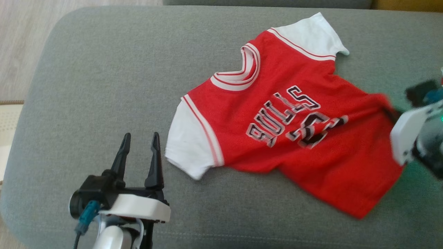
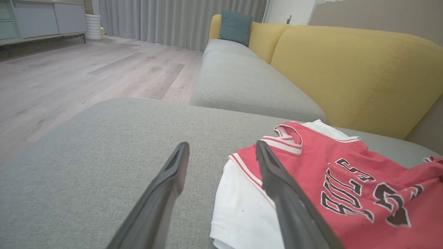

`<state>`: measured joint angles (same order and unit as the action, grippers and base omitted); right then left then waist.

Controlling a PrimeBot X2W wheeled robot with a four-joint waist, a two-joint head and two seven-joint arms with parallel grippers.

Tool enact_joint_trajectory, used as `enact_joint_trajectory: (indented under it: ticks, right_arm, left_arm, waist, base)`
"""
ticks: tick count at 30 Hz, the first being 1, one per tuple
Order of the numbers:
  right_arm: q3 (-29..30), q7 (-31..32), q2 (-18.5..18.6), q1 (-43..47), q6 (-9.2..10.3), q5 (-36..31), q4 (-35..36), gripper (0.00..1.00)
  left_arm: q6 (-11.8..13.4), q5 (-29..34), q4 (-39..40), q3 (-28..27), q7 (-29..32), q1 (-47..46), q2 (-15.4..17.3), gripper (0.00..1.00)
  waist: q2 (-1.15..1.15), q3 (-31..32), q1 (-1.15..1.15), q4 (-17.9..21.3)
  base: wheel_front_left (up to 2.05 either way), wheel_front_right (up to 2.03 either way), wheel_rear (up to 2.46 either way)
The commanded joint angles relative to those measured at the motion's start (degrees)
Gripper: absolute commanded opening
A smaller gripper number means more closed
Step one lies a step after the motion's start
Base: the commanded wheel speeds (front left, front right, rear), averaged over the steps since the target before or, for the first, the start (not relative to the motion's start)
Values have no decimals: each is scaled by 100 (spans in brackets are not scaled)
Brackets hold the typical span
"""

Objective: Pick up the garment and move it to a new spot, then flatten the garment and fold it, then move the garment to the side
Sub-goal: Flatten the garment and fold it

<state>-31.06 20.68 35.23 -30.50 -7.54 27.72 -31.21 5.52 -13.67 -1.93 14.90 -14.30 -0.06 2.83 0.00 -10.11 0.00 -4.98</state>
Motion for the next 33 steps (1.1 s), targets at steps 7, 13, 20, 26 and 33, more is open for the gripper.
enact_joint_trajectory:
  ticks: [7,13,20,26,33]
  right_arm:
    - [175,-372,335,-921,5,-790,-234,0]
    - [337,-760,263,-1760,5,-1693,-804,0]
    - [465,-1088,87,-2436,5,-2566,-1681,0]
    - [711,-1555,-229,-2744,5,-3137,-2399,100]
    - [1051,-2196,-705,-2876,5,-3444,-2682,100]
  left_arm:
    - [14,18,210,-71,-70,-217,5,100]
    - [-12,-7,195,11,-70,-371,5,100]
    - [0,-62,181,153,-70,-512,5,100]
    - [47,-75,178,209,-70,-566,5,100]
    - [-9,-26,143,260,-70,-575,5,100]
  waist:
    - [0,-183,0,-182]
    - [0,-441,0,-462]
    - [0,-652,0,-853]
    - [0,-691,0,-972]
    - [0,-585,0,-671]
  base:
    - [0,0,0]
    - [0,0,0]
    - [0,0,0]
    - [0,0,0]
    - [0,0,0]
